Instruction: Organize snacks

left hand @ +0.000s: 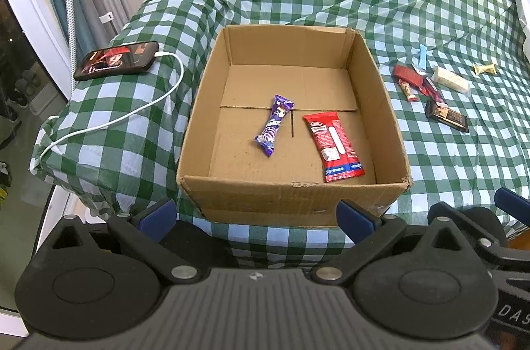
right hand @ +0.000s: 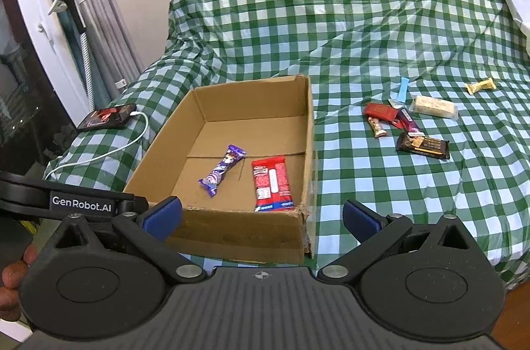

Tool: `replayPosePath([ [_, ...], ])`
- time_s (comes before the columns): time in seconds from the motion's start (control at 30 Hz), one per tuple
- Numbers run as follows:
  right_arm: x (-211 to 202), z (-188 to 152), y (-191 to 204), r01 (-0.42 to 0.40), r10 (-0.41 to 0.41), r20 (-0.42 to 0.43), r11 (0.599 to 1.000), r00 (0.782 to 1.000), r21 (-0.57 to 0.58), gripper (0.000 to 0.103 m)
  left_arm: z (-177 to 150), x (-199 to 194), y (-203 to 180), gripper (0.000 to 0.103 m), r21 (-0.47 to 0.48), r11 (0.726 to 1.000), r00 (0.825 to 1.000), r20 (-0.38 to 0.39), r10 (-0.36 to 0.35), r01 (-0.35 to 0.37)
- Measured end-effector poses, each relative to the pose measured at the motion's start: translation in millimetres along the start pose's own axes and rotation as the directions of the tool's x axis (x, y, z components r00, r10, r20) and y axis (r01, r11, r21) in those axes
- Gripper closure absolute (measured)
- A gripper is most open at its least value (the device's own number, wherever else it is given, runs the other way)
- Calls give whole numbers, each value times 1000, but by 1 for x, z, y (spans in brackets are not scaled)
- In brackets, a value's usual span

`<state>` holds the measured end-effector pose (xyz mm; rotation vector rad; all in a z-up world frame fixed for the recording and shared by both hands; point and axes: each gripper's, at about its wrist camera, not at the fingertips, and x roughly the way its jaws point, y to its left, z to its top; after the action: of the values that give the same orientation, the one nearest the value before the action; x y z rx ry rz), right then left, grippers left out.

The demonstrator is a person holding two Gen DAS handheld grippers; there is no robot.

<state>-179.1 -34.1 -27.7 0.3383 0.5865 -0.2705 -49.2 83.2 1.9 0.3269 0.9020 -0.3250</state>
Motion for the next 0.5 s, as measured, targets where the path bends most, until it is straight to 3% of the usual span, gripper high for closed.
replayPosePath([
  [0.23, 3, 6, -25, 32, -33, 8, 998, 999, 54, 1, 16, 4, -18, 0, 22, 1000, 1000, -1, -16, 16],
  [0.5, -3, 14, -71, 124, -133, 55, 983, 990, 134, 1, 46, 8, -59, 0, 80, 994, 997, 15, -78, 77],
])
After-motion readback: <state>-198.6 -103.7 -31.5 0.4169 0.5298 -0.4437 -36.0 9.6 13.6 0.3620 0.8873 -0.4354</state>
